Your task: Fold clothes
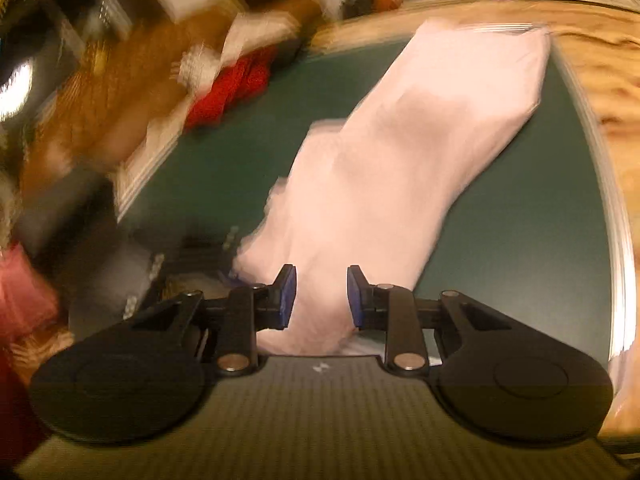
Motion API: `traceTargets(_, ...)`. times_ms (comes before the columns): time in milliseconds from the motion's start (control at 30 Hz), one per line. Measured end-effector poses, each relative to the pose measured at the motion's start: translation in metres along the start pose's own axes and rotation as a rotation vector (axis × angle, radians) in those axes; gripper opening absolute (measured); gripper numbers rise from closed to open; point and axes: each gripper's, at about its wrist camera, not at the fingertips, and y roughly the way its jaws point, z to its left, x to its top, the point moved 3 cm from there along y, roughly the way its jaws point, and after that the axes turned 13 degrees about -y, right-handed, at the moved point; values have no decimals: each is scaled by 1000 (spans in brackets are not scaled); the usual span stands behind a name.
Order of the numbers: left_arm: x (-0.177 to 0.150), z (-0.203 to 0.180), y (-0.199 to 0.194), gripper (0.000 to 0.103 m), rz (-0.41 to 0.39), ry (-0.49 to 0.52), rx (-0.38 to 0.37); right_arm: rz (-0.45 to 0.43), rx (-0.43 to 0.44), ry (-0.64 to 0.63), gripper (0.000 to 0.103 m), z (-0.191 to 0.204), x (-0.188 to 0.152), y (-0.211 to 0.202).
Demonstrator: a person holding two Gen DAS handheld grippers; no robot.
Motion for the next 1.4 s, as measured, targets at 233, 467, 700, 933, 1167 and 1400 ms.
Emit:
traceTargets(233,14,-11,0,86,-30,41,-3,-89,-29,217,33,-96,78,26)
traceTargets(467,24,-16,15,86,-22,80,-26,102,-29,212,33,-119,114,90)
traceTargets(700,17,-8,33,86,16,62,-50,248,13,112,32,-104,108,94)
traceTargets(933,9,1,35,86,28,36,-52,219,7,174,9,-113,110,93)
traceTargets(1167,11,1,38,86,26,34,-60,147,47,307,27,-131,105,96)
traceTargets(1400,10,0,37,86,26,35,-61,167,17,247,11,-114,112,99)
